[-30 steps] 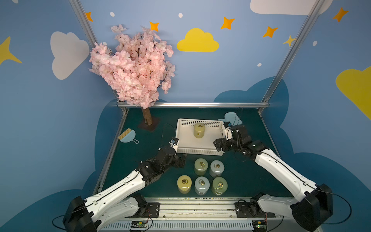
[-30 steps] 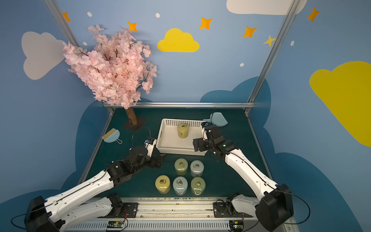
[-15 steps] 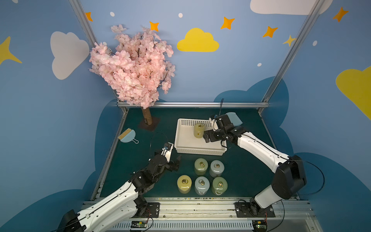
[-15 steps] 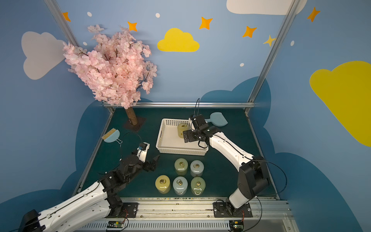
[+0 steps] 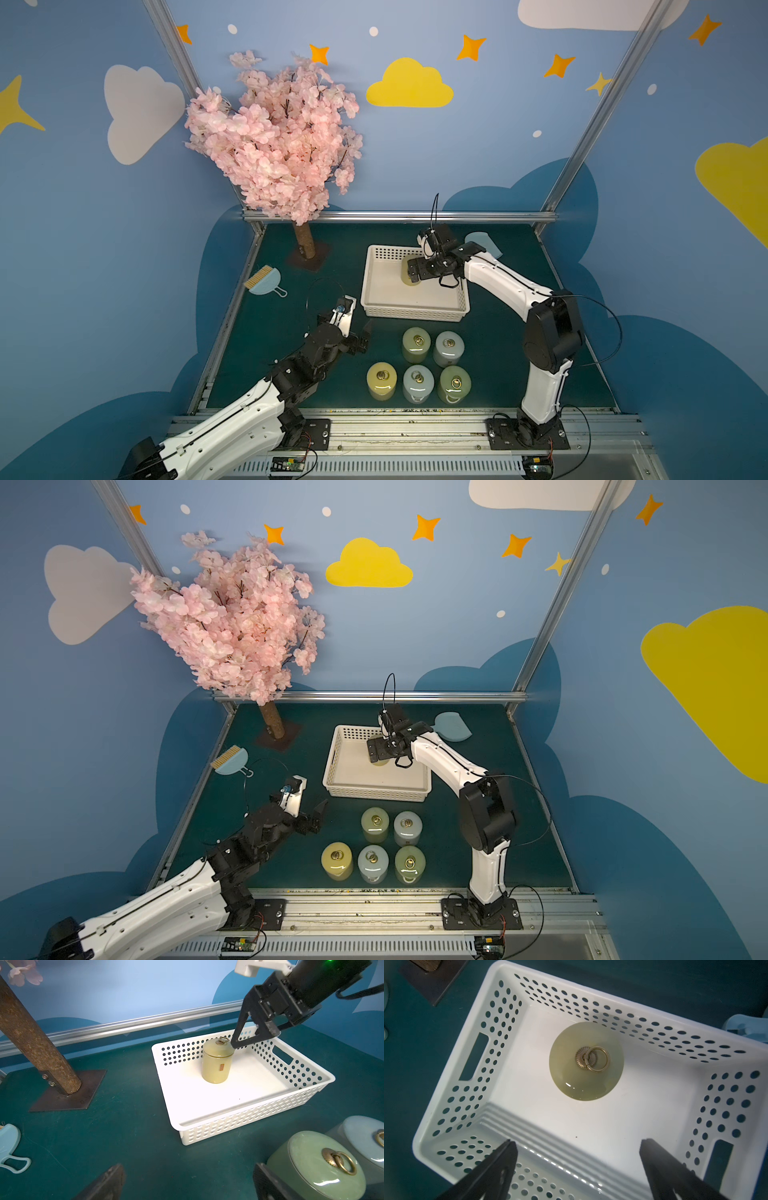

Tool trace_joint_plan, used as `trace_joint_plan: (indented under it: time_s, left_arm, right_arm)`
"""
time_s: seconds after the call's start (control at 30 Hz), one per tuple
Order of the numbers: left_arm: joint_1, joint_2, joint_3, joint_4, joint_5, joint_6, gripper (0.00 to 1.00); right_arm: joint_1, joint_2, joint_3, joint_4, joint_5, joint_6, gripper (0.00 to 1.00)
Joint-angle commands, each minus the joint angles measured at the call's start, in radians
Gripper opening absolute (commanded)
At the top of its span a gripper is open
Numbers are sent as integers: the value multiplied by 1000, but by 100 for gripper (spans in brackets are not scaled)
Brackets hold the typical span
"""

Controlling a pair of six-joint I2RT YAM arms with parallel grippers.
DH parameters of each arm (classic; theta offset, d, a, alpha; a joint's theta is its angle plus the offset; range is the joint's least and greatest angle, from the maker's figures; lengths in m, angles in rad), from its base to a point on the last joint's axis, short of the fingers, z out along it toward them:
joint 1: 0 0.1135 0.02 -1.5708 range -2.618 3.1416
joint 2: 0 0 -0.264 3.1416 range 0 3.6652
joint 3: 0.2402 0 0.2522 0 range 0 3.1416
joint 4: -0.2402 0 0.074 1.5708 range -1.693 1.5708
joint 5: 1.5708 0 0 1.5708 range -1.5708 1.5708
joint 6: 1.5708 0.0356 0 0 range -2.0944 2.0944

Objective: Take the tea canister out of the basket
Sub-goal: Pick up the tea canister from the basket.

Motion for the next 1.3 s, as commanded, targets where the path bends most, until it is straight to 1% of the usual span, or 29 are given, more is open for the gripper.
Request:
trace_joint_plan:
  time_s: [0.0, 0.23, 0.63, 1.07, 1.27]
  left_arm:
    - [4, -1, -11, 28, -16, 9, 100]
    - [4, 1, -11, 29, -14, 8, 100]
    - [5, -2, -10, 29, -13, 8, 100]
    - [5, -5, -11, 28, -13, 8, 100]
    - [5, -5, -11, 27, -11, 8, 100]
  right_arm:
    - [1, 43, 59, -29, 6, 6, 98]
    - [1, 130, 144, -39, 20, 6, 98]
    - [1, 232, 249, -40, 107, 7, 98]
    - [1, 325, 325, -38, 95, -12, 98]
    - [2, 359, 350, -37, 93, -23, 96]
